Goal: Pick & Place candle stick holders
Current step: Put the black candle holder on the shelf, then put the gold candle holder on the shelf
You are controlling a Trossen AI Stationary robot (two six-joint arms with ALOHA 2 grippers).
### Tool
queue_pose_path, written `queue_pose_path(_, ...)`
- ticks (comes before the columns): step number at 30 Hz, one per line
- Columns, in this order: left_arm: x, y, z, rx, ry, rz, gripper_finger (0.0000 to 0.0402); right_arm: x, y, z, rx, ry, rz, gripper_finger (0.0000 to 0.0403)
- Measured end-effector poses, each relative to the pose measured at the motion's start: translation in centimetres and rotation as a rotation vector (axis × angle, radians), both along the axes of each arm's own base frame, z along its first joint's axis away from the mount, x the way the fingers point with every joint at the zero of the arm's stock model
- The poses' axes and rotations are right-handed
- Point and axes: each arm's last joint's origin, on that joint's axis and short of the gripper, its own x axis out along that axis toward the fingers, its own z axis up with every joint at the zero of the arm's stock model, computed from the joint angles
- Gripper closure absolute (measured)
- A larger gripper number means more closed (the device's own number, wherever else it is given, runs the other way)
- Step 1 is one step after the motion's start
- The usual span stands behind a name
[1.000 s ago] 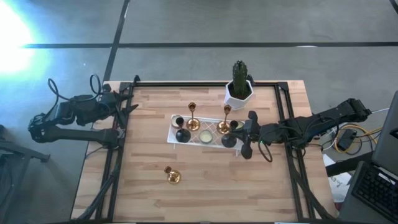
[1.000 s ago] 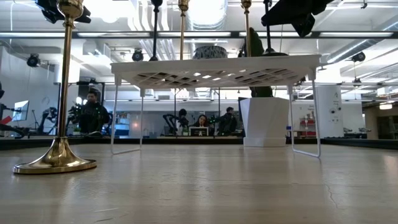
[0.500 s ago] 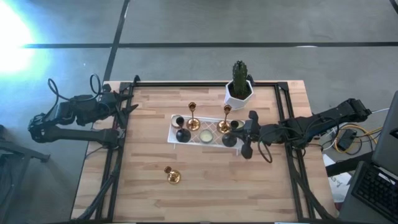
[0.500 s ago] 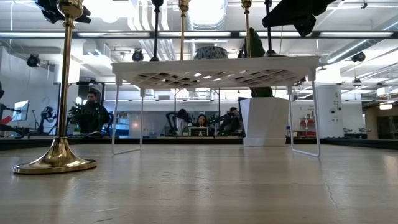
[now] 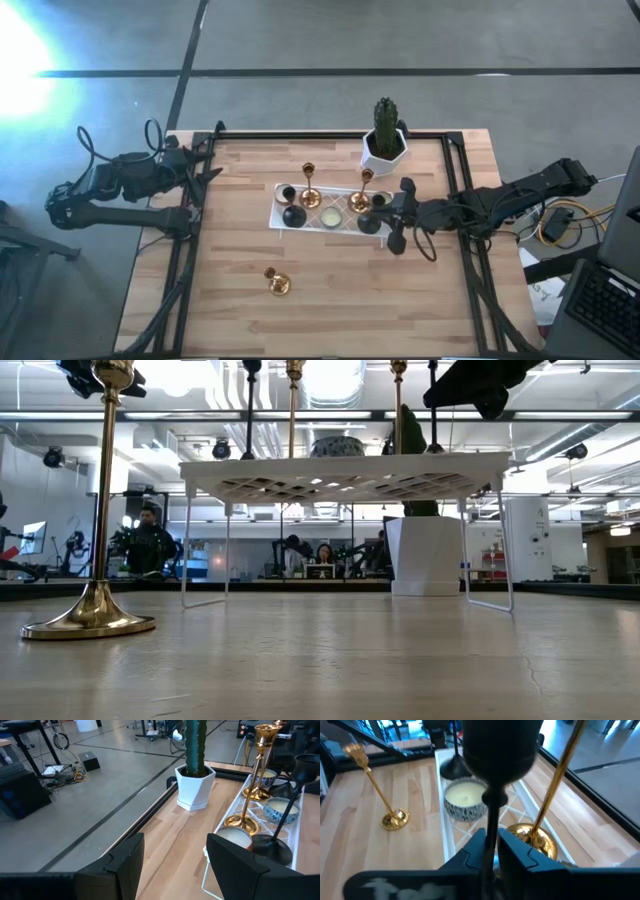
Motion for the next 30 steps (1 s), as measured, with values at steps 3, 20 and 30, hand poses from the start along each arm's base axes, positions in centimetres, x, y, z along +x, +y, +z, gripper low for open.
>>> queue_pose_path(3, 0.0, -0.1, 0.0, -0.009, -0.001, -0.021, 0.0181, 0.0, 0.0, -0.1, 0.001, 0.012, 0.001, 0.0342)
queue_pose_path(20, 0.1, -0.1, -0.1, -0.02, 0.003, -0.045, 0.0181, -1.6, -0.4, 1.5, 0.045, 0.058, -0.031, 0.022)
queue_pose_path(30, 0.0, -0.1, -0.1, -0.027, 0.007, -0.05, 0.0182, -5.3, -0.1, 2.8, 0.138, 0.15, -0.047, 0.0227)
